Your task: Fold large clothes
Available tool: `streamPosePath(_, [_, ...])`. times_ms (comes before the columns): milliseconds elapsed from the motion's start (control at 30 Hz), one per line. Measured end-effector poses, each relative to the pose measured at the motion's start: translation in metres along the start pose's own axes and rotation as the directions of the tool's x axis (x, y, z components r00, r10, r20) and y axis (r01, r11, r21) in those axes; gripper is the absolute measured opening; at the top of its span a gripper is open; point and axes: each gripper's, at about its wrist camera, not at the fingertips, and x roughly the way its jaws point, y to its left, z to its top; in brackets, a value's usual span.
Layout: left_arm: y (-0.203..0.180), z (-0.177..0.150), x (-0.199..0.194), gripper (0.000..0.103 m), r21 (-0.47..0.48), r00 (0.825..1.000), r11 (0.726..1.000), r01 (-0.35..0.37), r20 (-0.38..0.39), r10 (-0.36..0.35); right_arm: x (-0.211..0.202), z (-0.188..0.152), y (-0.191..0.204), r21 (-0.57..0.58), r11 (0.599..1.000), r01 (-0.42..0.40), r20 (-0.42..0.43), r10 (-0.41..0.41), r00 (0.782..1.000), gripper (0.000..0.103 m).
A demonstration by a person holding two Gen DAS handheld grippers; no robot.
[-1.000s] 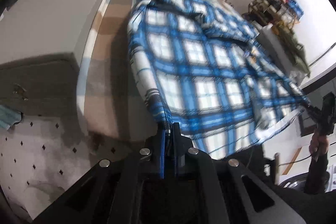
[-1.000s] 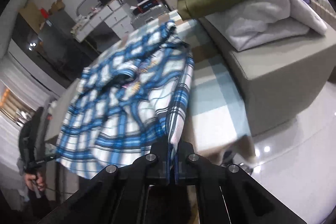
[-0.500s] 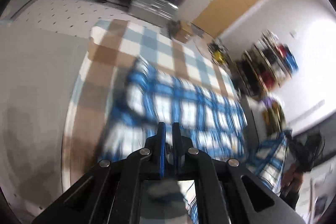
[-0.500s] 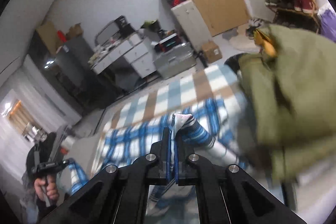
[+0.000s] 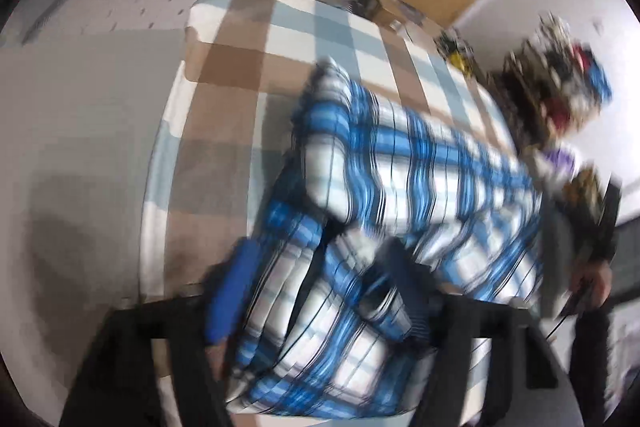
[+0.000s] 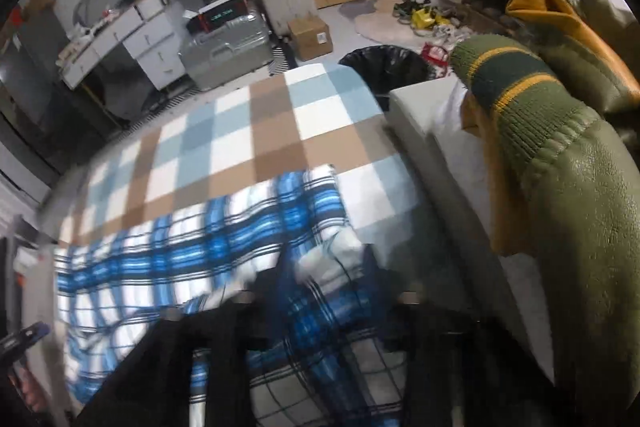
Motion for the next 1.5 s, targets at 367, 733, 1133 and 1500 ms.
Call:
streamPosePath(367, [-0.033, -0.017, 0.044, 0.068, 0.31, 0.987, 0.951, 0.001, -0.153, 0.049, -0.037, -0.091, 0.033, -0.122, 0.964, -0.236, 0.086, 0.247, 0.965, 0.067])
streamPosePath(733, [-0.075, -0.011, 0.043, 0.068, 0.584, 0.989, 0.809, -0.068, -0.067, 0.132, -0.039, -0.164, 0.044, -0.08, 0.892, -0.445, 0.109, 0.452, 0.886, 0.067])
streamPosePath(1133, [-0.056, 0.005, 0.087, 0.068, 0.574, 0.97, 0.817, 0.056, -0.224, 0.091, -0.036, -0.181, 0.028, -0.028, 0.841, -0.541, 0.199, 0.535, 0.821, 0.068])
streamPosePath(1500, [-0.046, -0.011, 0.08, 0.062, 0.668, 0.982, 0.732, 0.136, -0.186, -0.012, -0.036, -0.182, 0.035, -0.057, 0.841, -0.538, 0.192, 0.538, 0.821, 0.071])
